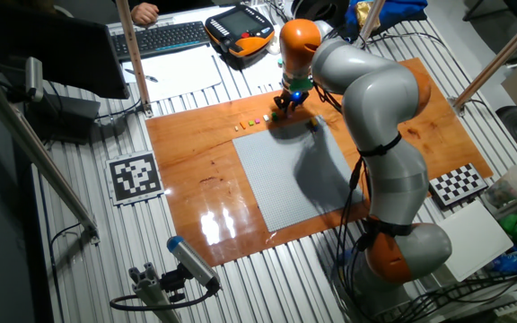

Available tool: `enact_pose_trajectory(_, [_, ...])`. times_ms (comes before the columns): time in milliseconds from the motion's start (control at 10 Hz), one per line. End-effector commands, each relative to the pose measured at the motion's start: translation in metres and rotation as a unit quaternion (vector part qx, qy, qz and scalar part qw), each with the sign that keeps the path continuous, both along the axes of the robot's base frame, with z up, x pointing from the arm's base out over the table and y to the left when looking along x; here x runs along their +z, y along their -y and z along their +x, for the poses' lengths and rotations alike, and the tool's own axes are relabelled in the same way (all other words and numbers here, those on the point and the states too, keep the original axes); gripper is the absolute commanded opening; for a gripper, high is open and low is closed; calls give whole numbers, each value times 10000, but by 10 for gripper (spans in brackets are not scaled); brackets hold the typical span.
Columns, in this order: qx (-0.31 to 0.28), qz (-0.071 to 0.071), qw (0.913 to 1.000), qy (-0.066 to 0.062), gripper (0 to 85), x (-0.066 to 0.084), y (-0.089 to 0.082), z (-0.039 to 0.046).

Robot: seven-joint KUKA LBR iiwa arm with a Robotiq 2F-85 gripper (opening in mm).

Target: Stack small Lego blocks randomly, one at a time

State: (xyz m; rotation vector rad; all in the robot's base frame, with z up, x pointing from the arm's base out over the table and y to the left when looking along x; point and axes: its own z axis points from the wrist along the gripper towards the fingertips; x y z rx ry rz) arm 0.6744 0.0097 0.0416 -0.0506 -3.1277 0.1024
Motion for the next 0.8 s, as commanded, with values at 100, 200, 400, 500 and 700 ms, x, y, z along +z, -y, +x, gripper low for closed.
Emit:
enact_pose_trajectory(100, [-7, 180, 9998, -17, 340, -66, 70, -9])
enact_pose_trajectory(200, [-23, 195, 9998, -32, 340, -75, 56, -21])
enact_pose_trajectory(400, [-116, 178, 9998, -35, 340, -63, -12, -47])
enact_pose_trajectory(500, [-131, 101, 9999, -33, 340, -50, -40, -57])
enact_pose_trajectory(700, [-107, 102, 9999, -12, 340, -90, -19, -64])
